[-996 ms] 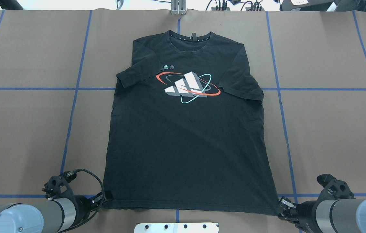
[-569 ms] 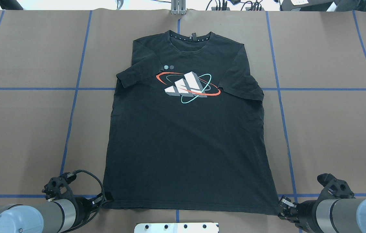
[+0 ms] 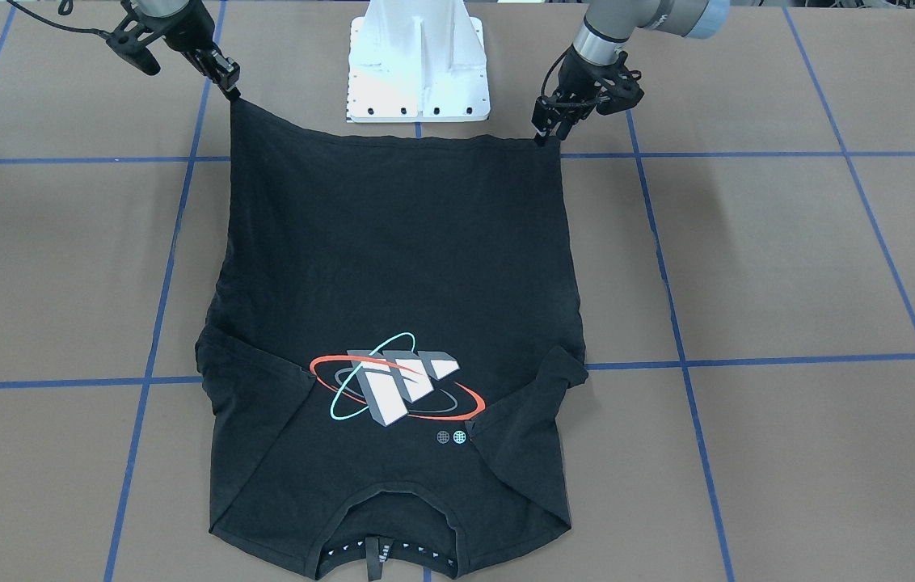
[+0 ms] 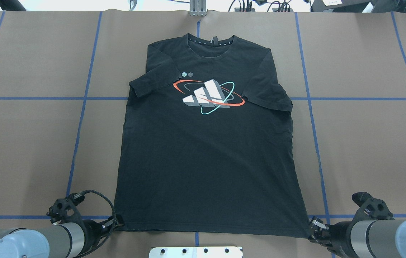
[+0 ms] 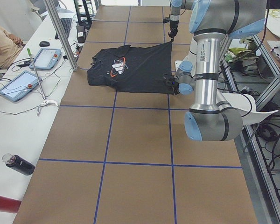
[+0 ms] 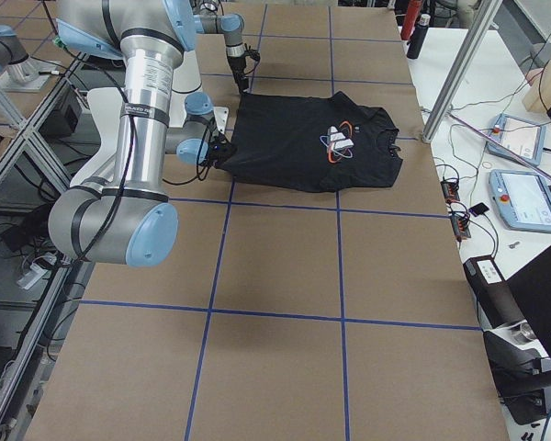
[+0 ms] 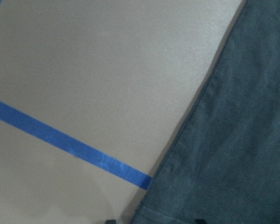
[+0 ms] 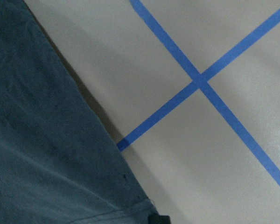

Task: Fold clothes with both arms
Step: 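Grasp both hem corners nearest the robot with both grippers, then lift the hem with both grippers and carry it toward the collar, then lower the hem onto the collar and open both grippers, then move the right gripper down to grasp the folded shirt's side edge, then drag the folded shirt's side with the right gripper toward the robot, then reach the left gripper toward the shirt's side edge while the right gripper holds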

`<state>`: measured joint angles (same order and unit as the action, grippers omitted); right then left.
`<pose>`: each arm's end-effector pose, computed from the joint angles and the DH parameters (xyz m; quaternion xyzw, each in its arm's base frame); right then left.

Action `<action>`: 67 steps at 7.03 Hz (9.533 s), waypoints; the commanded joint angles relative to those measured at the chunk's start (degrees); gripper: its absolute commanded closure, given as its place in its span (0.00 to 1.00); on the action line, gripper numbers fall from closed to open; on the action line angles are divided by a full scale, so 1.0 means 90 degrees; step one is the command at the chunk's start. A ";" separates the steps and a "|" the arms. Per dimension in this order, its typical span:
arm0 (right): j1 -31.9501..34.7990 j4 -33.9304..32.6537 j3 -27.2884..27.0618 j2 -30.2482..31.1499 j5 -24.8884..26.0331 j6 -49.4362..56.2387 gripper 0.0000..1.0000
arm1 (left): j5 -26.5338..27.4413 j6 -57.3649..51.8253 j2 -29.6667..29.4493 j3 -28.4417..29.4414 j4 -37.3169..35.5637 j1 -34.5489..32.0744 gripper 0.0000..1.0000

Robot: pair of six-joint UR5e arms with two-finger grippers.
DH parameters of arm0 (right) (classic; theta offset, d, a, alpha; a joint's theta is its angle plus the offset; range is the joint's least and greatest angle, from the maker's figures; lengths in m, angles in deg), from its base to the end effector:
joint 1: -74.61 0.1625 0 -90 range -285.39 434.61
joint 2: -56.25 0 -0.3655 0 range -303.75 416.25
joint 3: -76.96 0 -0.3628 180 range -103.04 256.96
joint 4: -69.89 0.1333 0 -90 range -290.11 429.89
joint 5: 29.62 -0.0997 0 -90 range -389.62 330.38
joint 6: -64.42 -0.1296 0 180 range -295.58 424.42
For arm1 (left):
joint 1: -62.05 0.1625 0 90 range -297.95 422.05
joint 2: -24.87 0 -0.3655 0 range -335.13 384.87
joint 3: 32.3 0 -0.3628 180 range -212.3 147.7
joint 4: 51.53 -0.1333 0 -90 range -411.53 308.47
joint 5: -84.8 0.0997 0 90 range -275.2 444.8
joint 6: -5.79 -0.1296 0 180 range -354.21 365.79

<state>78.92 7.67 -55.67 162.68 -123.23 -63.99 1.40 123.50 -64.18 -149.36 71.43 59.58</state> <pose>-0.3749 -0.1537 0.3483 -0.1598 -0.4254 0.3111 0.8347 0.4746 -0.1688 0.3489 -0.0587 0.4912 -0.2535 0.8313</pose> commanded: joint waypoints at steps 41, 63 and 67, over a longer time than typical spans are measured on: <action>0.3995 0.0302 0.4160 -0.3799 -0.1212 0.1836 0.21 | -0.2110 -0.3918 -0.3913 0.4666 0.1612 -0.5449 0.42; 0.1307 0.0272 0.0624 -0.1210 -0.1787 0.0996 0.00 | -0.1951 -0.3324 -0.2997 0.2908 0.0521 -0.3386 0.39; 0.1455 0.0263 0.0684 -0.1279 -0.1797 0.1006 0.00 | -0.1847 -0.3323 -0.2907 0.2527 -0.0459 -0.3007 0.48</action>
<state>91.84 10.05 -49.52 151.21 -139.39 -54.94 -15.19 93.48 -90.30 -126.58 67.76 32.03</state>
